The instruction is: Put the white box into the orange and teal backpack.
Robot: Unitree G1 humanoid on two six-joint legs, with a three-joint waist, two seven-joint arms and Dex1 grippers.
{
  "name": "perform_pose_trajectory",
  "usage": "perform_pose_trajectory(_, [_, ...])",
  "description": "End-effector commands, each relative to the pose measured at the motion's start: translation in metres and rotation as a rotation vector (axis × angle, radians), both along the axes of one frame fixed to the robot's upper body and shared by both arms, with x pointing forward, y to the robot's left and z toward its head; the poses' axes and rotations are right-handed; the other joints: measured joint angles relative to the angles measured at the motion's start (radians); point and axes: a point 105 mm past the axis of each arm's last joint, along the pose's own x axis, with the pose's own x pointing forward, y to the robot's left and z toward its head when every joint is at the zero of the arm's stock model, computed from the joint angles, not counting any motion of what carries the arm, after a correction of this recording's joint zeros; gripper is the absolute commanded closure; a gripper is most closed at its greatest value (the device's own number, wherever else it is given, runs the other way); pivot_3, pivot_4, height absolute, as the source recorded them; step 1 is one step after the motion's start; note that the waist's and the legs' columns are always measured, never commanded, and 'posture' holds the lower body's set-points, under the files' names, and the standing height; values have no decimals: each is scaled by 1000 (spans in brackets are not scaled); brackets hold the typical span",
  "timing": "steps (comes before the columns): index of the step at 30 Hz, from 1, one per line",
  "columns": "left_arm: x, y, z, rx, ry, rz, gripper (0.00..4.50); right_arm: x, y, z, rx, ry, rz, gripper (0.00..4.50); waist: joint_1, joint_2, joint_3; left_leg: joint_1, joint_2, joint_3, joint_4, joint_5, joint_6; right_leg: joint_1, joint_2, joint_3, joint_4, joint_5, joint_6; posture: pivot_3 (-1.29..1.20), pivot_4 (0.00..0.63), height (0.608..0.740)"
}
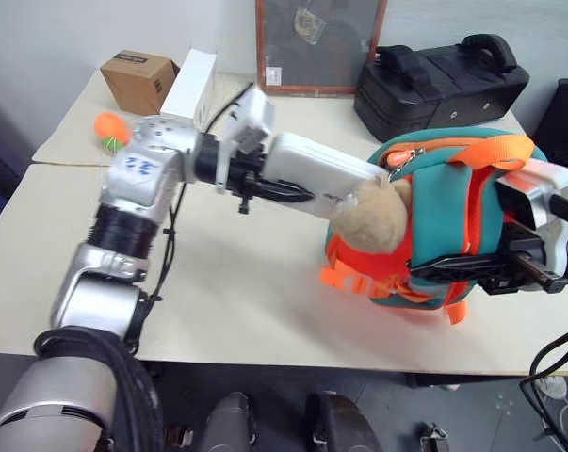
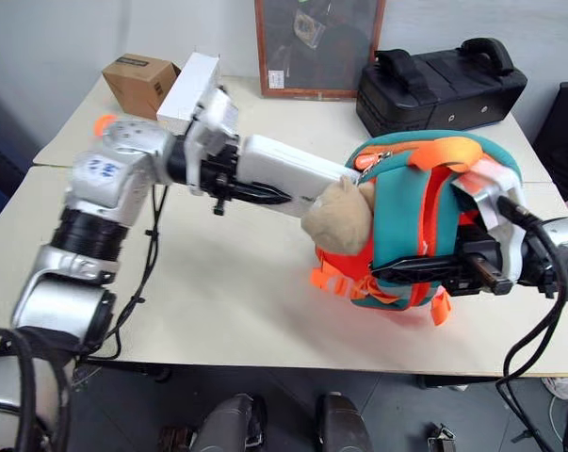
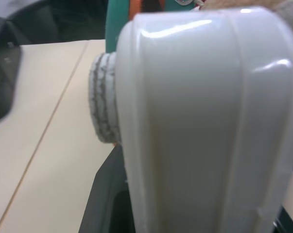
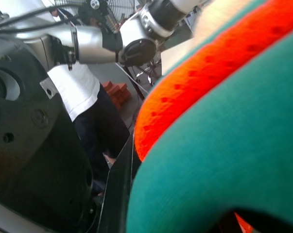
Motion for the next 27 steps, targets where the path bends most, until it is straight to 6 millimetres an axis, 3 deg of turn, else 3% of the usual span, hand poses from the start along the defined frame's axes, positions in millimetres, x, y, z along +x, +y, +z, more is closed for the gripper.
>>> perform_pose_trajectory(1, [5, -37, 3, 2, -66, -44, 3231, -1, 7, -5, -4, -44, 5, 4477, 0, 0, 0, 0, 0, 0, 0, 0, 0, 0, 0, 0, 0, 0, 0, 0, 150, 740])
perform_pose_trajectory(3, [12, -61, -4, -24, -89, -8, 3231, 0, 10, -7, 3, -56, -8, 4477, 0, 0, 0, 0, 0, 0, 1, 0, 0, 0, 0, 0, 0, 0, 0, 0, 150, 740])
perform_pose_trajectory(5, [15, -71, -8, -32, -89, 3, 3231, 2, 12, -7, 8, -69, -21, 4477, -4, -1, 1, 0, 0, 0, 2, 0, 0, 0, 0, 0, 0, 0, 0, 0, 150, 740])
perform_pose_trajectory(9, [11, -98, -20, -76, -55, 20, 1976, 12, 14, -10, 15, -89, -90, 4500, -7, -1, 1, 0, 1, 0, 3, 0, -1, -1, 1, 0, 3, 0, 0, 0, 150, 740])
perform_pose_trajectory(12, [12, -81, -13, -98, -65, 43, 1070, 17, 14, -11, 16, -94, -121, 4500, -15, -1, 1, 1, 2, 0, 3, 1, -1, -1, 1, 1, 5, 0, 0, 0, 150, 740])
perform_pose_trajectory(15, [12, -48, 1, -119, -75, 83, 112, 21, 14, -14, 1, -96, -143, 4500, -29, -1, 1, 1, 2, -1, 2, 2, -1, -2, 1, 1, 6, 0, 0, 0, 150, 740])
perform_pose_trajectory(21, [-17, 27, 29, -135, -49, 98, 12, 30, 15, -24, -18, -90, -173, 4500, -37, -1, 1, 1, 2, -1, -3, 6, -7, -7, 2, 2, 9, -1, -1, 0, 150, 740])
perform_pose_trajectory(24, [-34, 49, 41, -148, -39, 121, 12, 35, 18, -28, -23, -94, -185, 4500, -28, -1, 1, 1, 2, -1, -2, 6, -7, -7, 2, 2, 10, -1, -1, 0, 150, 740])
perform_pose_trajectory(27, [-55, 47, 52, -190, -24, 120, 12, 37, 20, -27, -17, -95, -190, 4500, -24, -1, 1, 0, 1, -2, 0, 6, -5, -6, 1, 2, 10, -1, -1, 0, 150, 740])
